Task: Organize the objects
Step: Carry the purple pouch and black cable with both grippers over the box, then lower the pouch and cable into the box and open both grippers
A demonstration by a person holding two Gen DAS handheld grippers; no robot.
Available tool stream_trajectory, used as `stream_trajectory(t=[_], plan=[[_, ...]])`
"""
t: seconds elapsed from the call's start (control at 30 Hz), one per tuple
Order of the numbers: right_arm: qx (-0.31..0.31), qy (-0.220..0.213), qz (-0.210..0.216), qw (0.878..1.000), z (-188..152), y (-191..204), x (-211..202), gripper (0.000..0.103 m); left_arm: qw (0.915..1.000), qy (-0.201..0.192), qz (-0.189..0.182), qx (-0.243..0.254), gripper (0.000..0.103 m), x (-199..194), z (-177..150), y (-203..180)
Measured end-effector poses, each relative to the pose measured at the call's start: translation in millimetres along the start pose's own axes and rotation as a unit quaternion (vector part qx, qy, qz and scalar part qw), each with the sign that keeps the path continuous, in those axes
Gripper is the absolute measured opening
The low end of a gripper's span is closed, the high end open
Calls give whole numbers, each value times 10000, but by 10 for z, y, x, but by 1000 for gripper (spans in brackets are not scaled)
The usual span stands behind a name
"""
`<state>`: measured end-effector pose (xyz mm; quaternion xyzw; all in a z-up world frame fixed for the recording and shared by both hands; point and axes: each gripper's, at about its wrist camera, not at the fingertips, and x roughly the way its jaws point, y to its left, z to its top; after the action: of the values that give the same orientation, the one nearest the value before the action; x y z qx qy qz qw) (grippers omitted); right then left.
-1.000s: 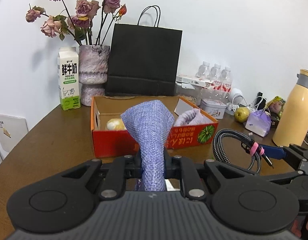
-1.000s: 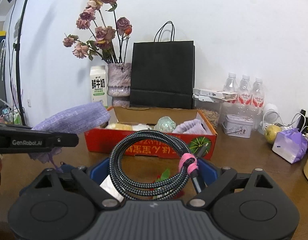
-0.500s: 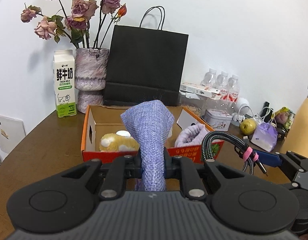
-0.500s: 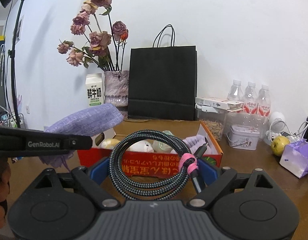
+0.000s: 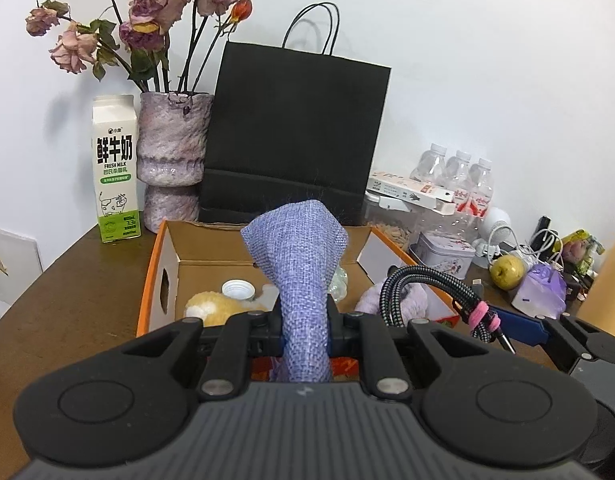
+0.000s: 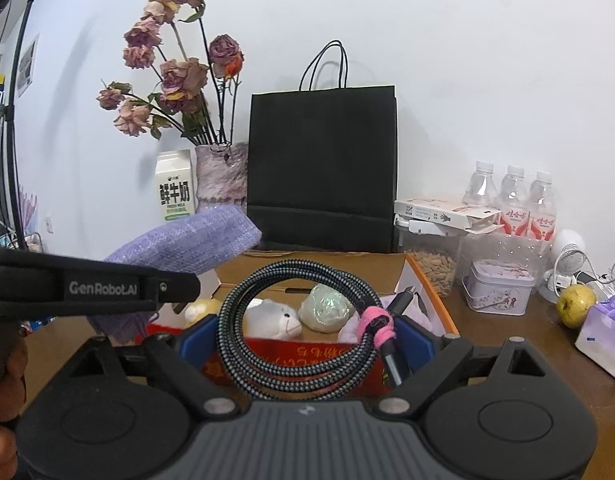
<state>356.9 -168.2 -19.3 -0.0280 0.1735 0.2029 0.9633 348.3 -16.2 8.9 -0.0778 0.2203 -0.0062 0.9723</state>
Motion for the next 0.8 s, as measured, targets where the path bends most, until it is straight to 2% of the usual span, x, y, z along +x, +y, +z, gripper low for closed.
stream_trajectory(t=[0.37, 0.8], plan=[[35, 22, -81, 10000, 202, -100, 414, 92, 9996, 150, 52, -250, 16, 403, 208, 78], [6, 249, -19, 9997, 347, -104, 981, 92, 9971, 322, 430, -532, 16, 869, 288, 243]])
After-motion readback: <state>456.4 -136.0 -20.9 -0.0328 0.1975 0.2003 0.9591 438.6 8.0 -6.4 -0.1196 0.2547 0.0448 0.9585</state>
